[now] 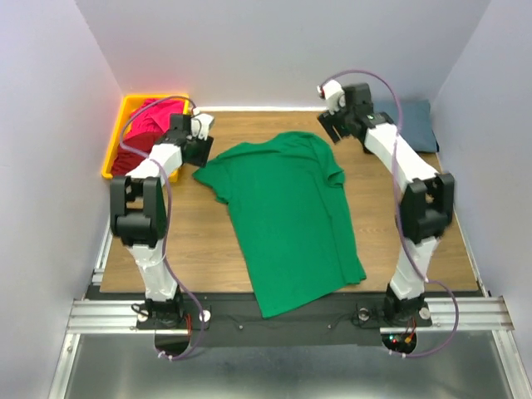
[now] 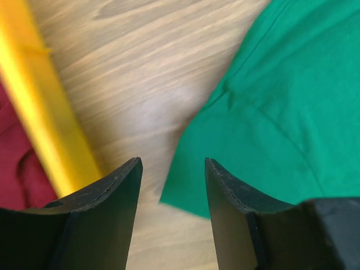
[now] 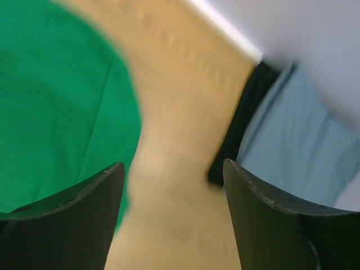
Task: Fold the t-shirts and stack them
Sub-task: Flatten the tshirt out
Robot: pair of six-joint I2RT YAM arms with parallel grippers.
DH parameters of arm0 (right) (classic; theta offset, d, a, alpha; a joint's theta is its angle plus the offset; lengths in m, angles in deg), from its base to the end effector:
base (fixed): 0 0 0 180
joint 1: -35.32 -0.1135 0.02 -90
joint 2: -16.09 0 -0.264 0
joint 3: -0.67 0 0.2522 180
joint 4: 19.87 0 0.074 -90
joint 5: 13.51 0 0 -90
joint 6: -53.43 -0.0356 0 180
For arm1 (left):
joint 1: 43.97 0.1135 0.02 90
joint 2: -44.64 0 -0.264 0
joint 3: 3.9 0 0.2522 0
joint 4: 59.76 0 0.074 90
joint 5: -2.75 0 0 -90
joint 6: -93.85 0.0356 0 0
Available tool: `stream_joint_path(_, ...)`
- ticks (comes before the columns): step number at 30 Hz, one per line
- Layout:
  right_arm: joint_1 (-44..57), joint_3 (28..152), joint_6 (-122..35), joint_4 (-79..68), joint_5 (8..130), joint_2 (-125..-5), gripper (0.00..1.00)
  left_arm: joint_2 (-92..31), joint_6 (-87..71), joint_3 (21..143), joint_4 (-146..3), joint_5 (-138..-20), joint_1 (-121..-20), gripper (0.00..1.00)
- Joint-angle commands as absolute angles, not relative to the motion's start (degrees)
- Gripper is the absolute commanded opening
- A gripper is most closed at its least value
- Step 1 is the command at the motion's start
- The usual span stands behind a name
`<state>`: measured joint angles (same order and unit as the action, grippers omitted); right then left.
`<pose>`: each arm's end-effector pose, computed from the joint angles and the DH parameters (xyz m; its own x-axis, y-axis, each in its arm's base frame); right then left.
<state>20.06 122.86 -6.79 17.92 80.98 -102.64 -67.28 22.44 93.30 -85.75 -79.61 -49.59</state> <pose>0.4725 0.1260 0.2985 -0.3729 -0.6150 -0.6948 -0.4438 0.7758 -0.4485 0.4427 -0.0483 0.2231 -0.5523 0.3718 -0.7461 0.3940 0.9052 0.1595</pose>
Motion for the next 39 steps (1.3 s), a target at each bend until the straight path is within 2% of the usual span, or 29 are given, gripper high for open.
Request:
stream_joint_path(1, 20.4, 111.8, -11.3, 31.2, 73.4, -85.3, 0.74, -54.9, 26.0, 88.3, -83.4, -75.3, -49.3, 0.60)
stream_joint_path(4, 20.4, 102.3, -13.3, 38.5, 67.5, -80.7, 0.66, -53.4, 27.7, 86.6, -86.7, -72.7, -49.3, 0.59)
stream_joint_path(8, 20.4, 92.1, -16.5, 41.1, 66.9, -77.3, 0.58, -52.6, 29.2, 84.0, -89.2, -70.9, -49.3, 0.59)
stream_joint_path(17, 20.5, 82.1, -17.3, 44.3, 70.9, -77.1, 0.58, -49.7, 35.9, 75.3, -91.2, -71.2, -54.1, 0.59)
stream_joint_path(24, 21.3, 81.4, -18.5, 44.1, 65.9, -83.0, 0.57, -53.4, 35.6, 75.6, -88.5, -76.7, -57.5, 0.61)
stream_joint_path(29, 22.2, 81.6, -17.8, 43.8, 65.2, -86.7, 0.38, -57.6, 37.4, 78.1, -88.0, -78.2, -57.6, 0.60)
stream_joint_path(30, 22.5, 81.8, -17.8, 43.7, 65.3, -87.3, 0.28, -58.0, 37.7, 78.3, -88.1, -77.8, -57.6, 0.59)
stream_joint_path(32, 23.4, 82.1, -17.3, 43.5, 65.9, -88.9, 0.19, -59.7, 38.0, 79.2, -88.3, -78.1, -57.6, 0.59)
stream_joint_path(33, 23.9, 82.6, -17.2, 43.5, 66.6, -89.3, 0.09, -60.1, 38.0, 79.4, -88.5, -78.4, -57.5, 0.58)
stream_joint_path(34, 24.5, 83.0, -17.1, 43.6, 67.0, -89.5, 0.04, -60.8, 38.4, 79.3, -88.5, -78.6, -57.5, 0.57)
stream_joint_path(35, 25.6, 83.3, -16.5, 43.7, 67.5, -89.6, 0.01, -61.0, 38.6, 79.1, -88.5, -79.0, -57.5, 0.57)
stream_joint_path(39, 29.1, 85.1, -14.6, 44.1, 70.8, -88.1, 0.01, -61.4, 39.4, 77.5, -88.4, -80.3, -57.2, 0.50)
